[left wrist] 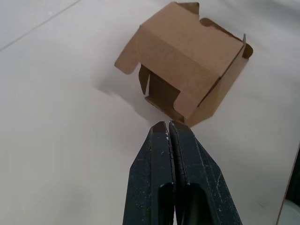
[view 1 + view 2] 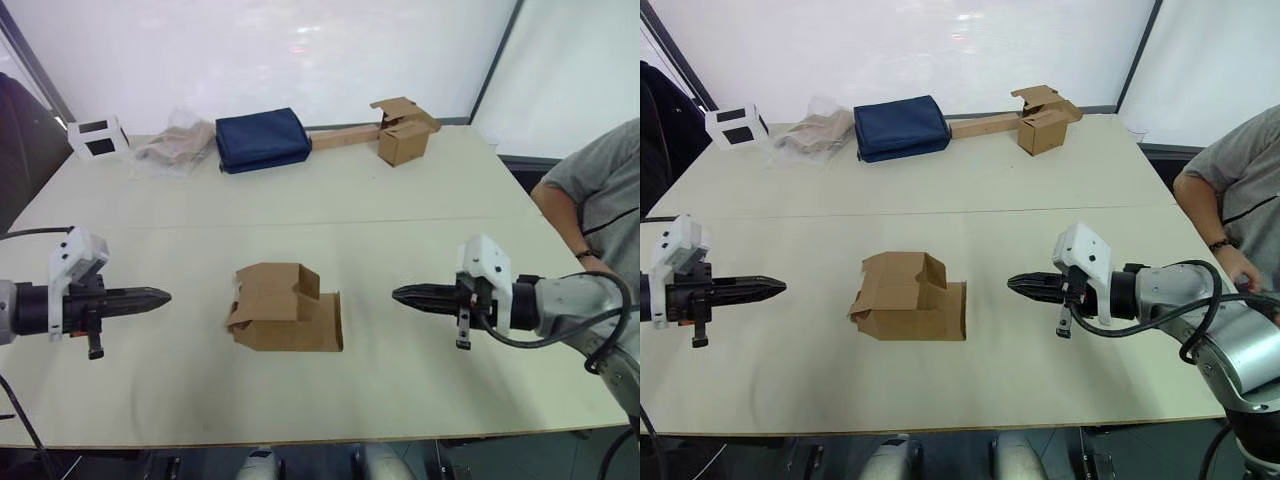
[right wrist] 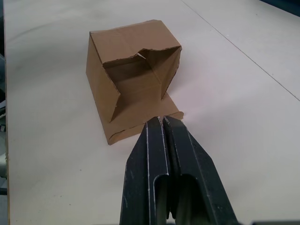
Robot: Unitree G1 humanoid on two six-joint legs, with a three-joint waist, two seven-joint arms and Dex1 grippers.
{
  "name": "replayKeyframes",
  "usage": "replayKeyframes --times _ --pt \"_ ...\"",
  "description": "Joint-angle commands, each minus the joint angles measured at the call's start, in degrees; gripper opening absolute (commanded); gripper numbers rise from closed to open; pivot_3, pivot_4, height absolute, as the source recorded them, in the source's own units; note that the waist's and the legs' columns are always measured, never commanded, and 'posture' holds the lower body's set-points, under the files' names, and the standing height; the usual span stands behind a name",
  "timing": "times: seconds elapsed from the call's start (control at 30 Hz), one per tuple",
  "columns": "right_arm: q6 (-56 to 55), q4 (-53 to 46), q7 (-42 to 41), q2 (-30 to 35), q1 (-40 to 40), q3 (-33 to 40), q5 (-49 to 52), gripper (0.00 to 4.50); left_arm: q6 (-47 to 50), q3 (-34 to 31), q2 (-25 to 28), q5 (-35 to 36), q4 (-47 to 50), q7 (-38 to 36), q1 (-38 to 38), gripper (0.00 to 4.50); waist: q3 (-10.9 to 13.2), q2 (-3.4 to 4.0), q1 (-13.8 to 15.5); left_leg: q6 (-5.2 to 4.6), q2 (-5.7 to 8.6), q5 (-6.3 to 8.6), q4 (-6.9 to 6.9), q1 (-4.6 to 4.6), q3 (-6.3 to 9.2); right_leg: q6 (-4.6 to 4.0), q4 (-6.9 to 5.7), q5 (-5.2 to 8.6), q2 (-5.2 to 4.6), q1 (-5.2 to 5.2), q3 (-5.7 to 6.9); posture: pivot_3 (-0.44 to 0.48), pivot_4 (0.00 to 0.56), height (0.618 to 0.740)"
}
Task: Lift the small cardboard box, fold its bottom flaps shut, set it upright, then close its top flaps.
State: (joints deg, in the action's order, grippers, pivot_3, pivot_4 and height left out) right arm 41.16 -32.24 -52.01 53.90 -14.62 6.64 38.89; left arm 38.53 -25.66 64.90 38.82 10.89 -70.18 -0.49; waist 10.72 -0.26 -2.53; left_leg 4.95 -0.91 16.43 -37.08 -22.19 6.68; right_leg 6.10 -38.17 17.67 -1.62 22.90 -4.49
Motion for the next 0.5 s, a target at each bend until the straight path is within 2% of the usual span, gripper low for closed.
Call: replayKeyframes --times 0.03,0.17,0.5 --pt "0.36 -1.55 -0.05 0.46 -1.1 2.0 1.51 0.0 -0.3 -0.74 -0.65 0.59 1.59 -0.1 -0.21 0.05 0.0 -0.01 0.02 0.0 0.0 0.0 0.0 0.0 0.0 0.0 0.0 0.0 0.0 0.0 0.0 0.0 0.15 0.74" --pt "0.14 -1.12 0.01 0.58 -1.05 1.59 0.72 0.0 1.47 -0.92 -2.21 2.3 3.65 1.38 -0.52 0.05 0.0 -0.01 0.08 0.0 0.0 0.0 -0.02 0.0 0.0 0.0 0.0 0.0 -0.01 -0.02 0.0 0.0 0.15 0.74" --pt "1.8 -1.83 0.17 0.97 -0.8 2.45 1.82 0.0 1.53 -1.32 -2.29 2.13 4.51 1.12 -0.14 0.05 0.0 0.0 0.04 0.0 -0.01 0.0 -0.02 0.0 0.0 0.0 -0.01 0.0 0.0 -0.01 0.0 0.0 0.15 0.74"
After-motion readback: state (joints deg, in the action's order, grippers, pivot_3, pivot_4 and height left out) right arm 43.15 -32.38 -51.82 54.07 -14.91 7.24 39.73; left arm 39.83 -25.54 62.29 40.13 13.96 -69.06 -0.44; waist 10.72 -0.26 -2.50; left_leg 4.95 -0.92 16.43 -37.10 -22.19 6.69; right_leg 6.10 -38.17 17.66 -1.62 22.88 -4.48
